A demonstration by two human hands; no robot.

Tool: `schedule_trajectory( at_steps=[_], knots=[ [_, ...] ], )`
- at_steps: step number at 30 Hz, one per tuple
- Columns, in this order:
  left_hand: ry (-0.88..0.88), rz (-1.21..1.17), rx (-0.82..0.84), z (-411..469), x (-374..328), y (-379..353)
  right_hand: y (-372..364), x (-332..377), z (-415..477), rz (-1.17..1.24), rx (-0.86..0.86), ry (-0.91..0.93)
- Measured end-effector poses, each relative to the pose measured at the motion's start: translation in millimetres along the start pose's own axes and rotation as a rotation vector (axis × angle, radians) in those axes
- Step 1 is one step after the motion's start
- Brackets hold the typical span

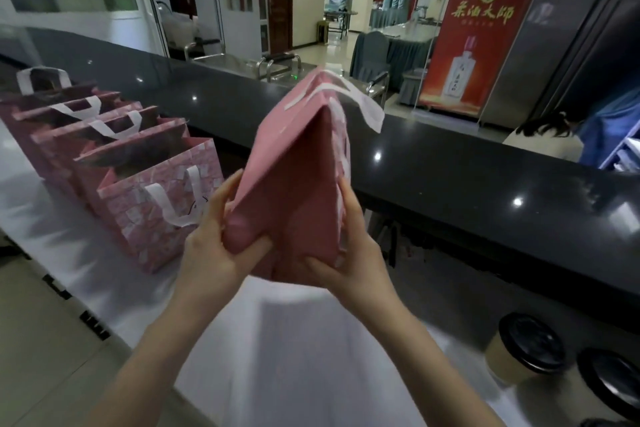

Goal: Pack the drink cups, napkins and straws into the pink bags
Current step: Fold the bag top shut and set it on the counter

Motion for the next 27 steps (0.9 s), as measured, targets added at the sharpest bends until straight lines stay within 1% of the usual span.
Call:
schedule_trajectory(
  at_steps=[4, 7, 9, 12, 15, 18, 20, 24, 27],
  knots=[
    [-0.051, -0.076, 0.094, 35, -36, -40, 51, 7, 17, -0.052, -0.073, -0.003],
    [-0.099, -0.149, 0.184, 50, -56, -83, 97, 4, 20, -0.141, -0.146, -0.012],
    [-0.13, -0.209, 0.283, 56, -65, -117, 129, -3, 17, -0.206, -0.191, -0.031],
    [-0.15, -0.266, 0.48, 56, -73, -171, 176, -19, 4, -0.269, -0.228, -0.087],
    [-0.153, -0.289, 0.616, 52, -80, -221, 212, -40, -12, -0.251, -0.272, -0.162],
    [-0.133, -0.313, 0.668, 47, -86, -264, 236, -64, -21, -0.225, -0.335, -0.225],
    [-0.113, -0.301, 0.674, 48, -88, -287, 249, -80, -19, -0.236, -0.375, -0.238],
    [-0.087, -0.205, 0.653, 64, -84, -319, 271, -109, 0, -0.329, -0.417, -0.263],
    [-0.105, -0.106, 0.652, 80, -80, -337, 285, -129, 19, -0.38, -0.415, -0.29]
  ],
)
Point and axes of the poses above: each hand's wrist, its own z-axis towards the middle knuckle, its own y-axis out of the back of the hand, x = y × z, the point moved 2 cm from there along z, towards the middle knuckle, and after that the axes turned 3 degrees about y, right-handed, at the moved point
